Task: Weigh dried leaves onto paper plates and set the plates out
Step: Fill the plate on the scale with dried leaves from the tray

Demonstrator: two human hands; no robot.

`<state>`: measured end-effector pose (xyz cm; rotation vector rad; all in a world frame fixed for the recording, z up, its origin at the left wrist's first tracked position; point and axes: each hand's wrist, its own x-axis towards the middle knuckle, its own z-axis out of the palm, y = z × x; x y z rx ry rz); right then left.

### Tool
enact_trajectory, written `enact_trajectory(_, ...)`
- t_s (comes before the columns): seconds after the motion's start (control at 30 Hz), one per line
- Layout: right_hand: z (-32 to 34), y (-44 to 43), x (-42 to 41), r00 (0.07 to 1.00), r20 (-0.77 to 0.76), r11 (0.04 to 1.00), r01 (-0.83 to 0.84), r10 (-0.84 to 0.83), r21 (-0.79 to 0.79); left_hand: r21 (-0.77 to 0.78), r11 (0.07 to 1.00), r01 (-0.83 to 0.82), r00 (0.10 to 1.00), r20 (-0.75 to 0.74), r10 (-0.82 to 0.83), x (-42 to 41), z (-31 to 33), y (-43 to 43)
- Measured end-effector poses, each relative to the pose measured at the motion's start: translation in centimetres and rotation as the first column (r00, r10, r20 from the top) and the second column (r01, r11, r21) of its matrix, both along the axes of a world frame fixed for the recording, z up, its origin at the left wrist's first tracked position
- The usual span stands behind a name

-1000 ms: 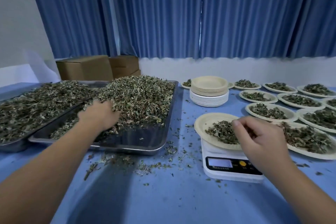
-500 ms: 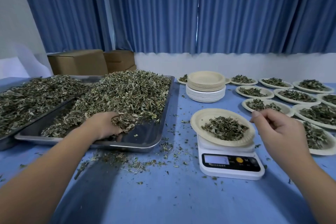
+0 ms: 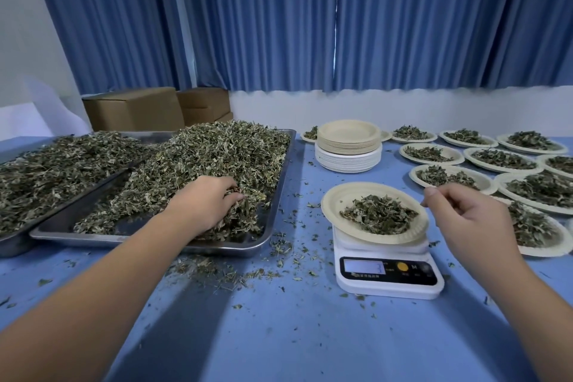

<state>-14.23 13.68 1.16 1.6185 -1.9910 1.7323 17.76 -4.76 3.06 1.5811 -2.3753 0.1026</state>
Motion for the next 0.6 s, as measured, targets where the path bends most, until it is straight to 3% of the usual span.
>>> enact_trajectory(0.2,-0.1,-0.3,-0.4,1.0,0.011,1.0,0.014,-0.014,0.012,-0.058,0.998,-0.017,0.996,0.084,0.022,-0.5,0.2,0.2)
enact_trajectory(0.4,-0.3,-0.3,-0.9,0.999,0.038,1.0,0.004,-0.005,0.016,0.056,0.998,-0.002,0.996,-0.089,0.007,-1.3,0.4,-0.2)
enact_trajectory(0.6,-0.4,-0.4,-1.1,0.999,0.043,1.0,-0.007,0.007,-0.013,-0.038,0.999,0.033,0.983,-0.18,-0.039,-3.3,2.3,0.2)
